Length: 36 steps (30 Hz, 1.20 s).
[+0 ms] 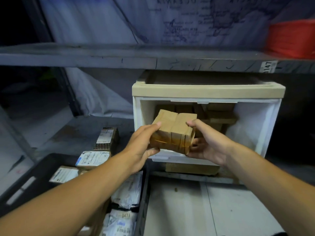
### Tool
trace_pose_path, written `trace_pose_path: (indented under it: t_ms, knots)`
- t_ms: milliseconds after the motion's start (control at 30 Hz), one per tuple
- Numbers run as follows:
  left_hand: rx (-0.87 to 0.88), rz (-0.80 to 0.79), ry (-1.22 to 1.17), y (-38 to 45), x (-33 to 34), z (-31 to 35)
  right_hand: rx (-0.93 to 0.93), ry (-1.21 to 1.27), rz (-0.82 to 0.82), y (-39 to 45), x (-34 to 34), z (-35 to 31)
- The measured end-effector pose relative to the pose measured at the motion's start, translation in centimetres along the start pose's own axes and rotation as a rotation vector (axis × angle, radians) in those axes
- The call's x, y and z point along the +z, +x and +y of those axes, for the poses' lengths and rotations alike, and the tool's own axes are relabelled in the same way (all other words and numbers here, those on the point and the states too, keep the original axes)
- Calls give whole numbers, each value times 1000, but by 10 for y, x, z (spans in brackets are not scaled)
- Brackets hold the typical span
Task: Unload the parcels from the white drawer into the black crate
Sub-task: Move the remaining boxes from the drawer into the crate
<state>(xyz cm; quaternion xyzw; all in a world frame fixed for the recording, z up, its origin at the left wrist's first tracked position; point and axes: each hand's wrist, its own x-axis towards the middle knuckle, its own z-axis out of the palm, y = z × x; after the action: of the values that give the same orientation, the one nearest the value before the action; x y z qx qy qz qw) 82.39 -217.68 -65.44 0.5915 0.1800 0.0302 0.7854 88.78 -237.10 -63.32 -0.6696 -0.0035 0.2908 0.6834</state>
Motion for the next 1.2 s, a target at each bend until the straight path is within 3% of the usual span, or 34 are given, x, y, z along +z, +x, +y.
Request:
trace_pose_path:
  t_ms: [167, 367, 567, 767, 900, 1033, 1200]
  knots:
    - [61, 91, -207, -5, 8, -6, -5, 69, -27, -4, 15, 5]
    - [0, -62, -51, -7, 16, -11, -39, 29, -34, -1, 24, 17]
    - [-4, 65, -111, -6, 16, 0, -47, -55, 33, -4, 14, 12]
    - [6, 60, -2, -6, 8, 6, -136, -15, 104, -2, 10, 7]
    - [25, 27, 83, -6, 1, 14, -85, -37, -33, -9, 11, 5]
    - [111, 0, 20, -6, -4, 13, -70, 77, -21, -14, 18, 0]
    - [149, -215, 40, -5, -12, 8, -58, 91, -10, -17, 23, -1]
